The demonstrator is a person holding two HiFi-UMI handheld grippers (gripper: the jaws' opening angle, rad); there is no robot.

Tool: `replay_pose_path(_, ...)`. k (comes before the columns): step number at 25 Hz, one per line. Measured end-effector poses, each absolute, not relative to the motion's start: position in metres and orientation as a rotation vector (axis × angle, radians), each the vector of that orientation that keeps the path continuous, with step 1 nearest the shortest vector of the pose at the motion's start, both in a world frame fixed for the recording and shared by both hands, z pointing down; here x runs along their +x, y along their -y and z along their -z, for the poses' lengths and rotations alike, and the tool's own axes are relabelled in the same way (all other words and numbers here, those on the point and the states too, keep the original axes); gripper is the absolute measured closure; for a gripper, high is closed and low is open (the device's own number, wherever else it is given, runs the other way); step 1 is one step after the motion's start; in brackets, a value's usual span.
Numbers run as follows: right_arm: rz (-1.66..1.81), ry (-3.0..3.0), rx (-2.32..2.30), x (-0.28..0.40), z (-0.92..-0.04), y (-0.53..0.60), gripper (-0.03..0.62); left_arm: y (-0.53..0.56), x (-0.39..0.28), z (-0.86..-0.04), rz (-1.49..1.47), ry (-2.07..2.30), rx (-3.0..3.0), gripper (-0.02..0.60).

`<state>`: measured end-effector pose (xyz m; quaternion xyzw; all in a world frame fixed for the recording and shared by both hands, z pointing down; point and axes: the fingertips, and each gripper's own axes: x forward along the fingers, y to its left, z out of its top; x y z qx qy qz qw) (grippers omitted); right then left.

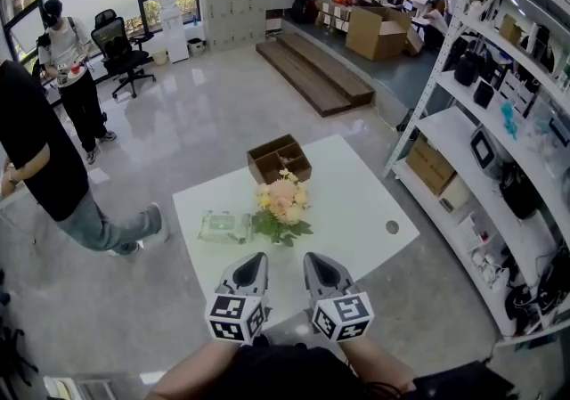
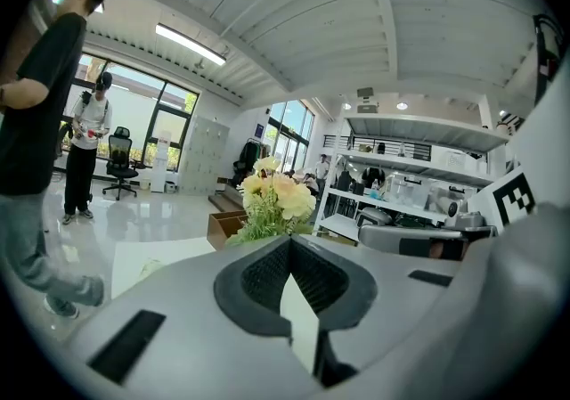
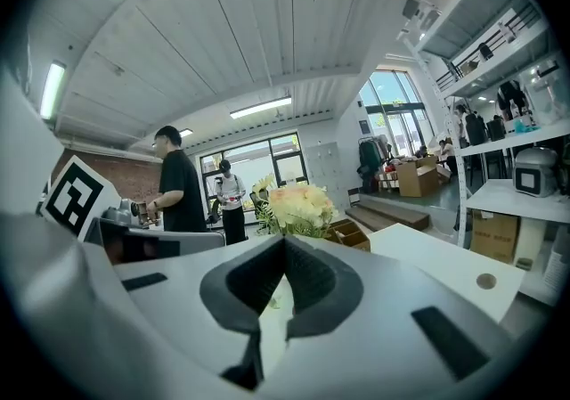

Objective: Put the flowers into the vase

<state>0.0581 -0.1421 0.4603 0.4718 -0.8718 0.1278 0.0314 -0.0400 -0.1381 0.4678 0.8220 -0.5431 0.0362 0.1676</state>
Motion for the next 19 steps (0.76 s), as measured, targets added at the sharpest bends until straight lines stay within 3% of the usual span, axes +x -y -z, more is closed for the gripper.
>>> replay_pose_path(19, -0.393, 2.681, 1.421, 0.047, -0.465, 0.134, 0.591, 0.133, -0.041, -0.472, -0.098, 1.527, 2.34, 0.578)
